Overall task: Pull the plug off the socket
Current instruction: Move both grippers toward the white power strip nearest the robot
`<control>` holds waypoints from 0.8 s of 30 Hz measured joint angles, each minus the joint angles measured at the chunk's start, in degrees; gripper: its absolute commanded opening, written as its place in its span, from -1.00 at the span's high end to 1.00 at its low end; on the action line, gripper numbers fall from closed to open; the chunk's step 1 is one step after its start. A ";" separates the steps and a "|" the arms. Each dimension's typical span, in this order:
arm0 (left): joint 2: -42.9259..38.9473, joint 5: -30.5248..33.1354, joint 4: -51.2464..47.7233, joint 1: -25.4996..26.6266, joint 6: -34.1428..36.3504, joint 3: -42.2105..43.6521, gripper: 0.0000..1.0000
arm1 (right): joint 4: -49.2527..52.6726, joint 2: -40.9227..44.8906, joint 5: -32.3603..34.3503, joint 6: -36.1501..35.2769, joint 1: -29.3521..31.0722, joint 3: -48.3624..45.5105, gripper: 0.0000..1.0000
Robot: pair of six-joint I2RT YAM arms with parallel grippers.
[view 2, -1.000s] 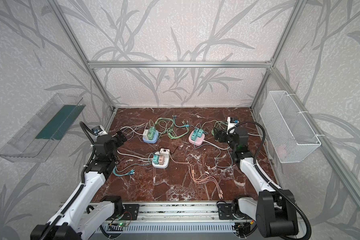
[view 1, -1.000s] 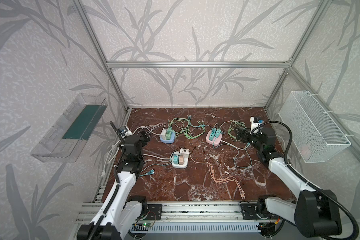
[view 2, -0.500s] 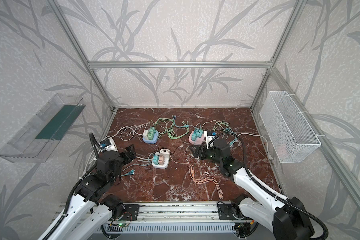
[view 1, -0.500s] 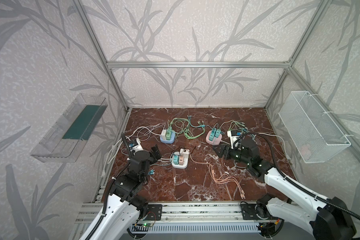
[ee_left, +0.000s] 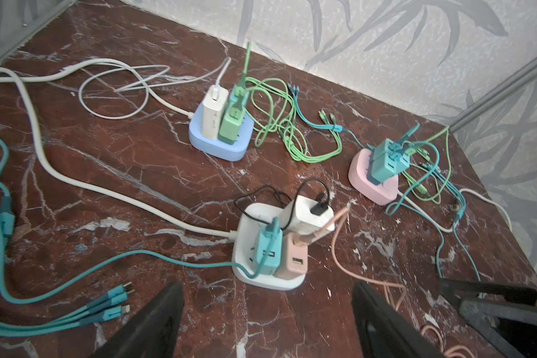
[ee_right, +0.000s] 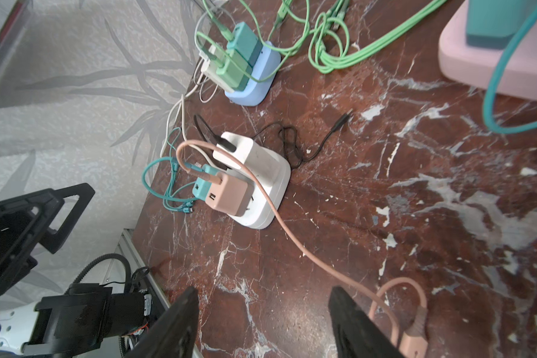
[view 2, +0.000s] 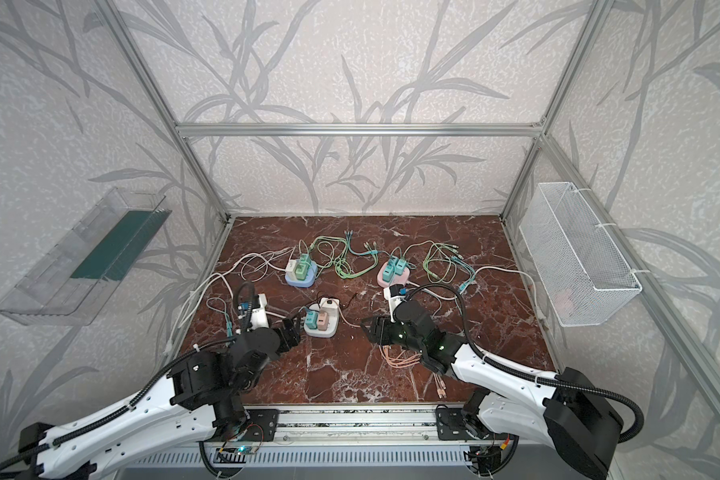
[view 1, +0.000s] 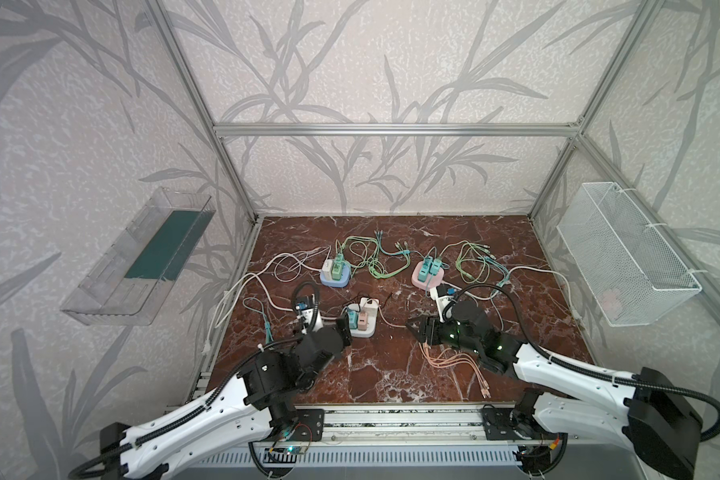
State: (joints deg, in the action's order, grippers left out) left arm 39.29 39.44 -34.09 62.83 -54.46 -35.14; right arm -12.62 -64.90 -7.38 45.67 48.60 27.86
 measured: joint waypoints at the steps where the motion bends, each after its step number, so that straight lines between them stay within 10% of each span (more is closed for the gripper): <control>1: 1.49 1.18 -0.13 2.12 -1.09 -0.39 -0.58 | -0.55 -1.01 0.02 0.28 0.66 0.00 -0.29; 12: 11.80 2.38 6.34 6.84 -5.62 0.46 -0.38 | -5.38 -13.07 -1.20 3.69 4.37 3.34 -0.13; 24: 12.94 -12.48 11.76 -7.52 0.42 1.97 -0.23 | -9.05 -25.00 -2.80 5.35 5.31 10.08 -0.02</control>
State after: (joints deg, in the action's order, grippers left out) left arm 52.23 26.96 -22.33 55.31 -54.04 -33.17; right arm -21.67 -89.91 -10.17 51.03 53.91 37.93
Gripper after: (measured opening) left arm 0.619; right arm 0.514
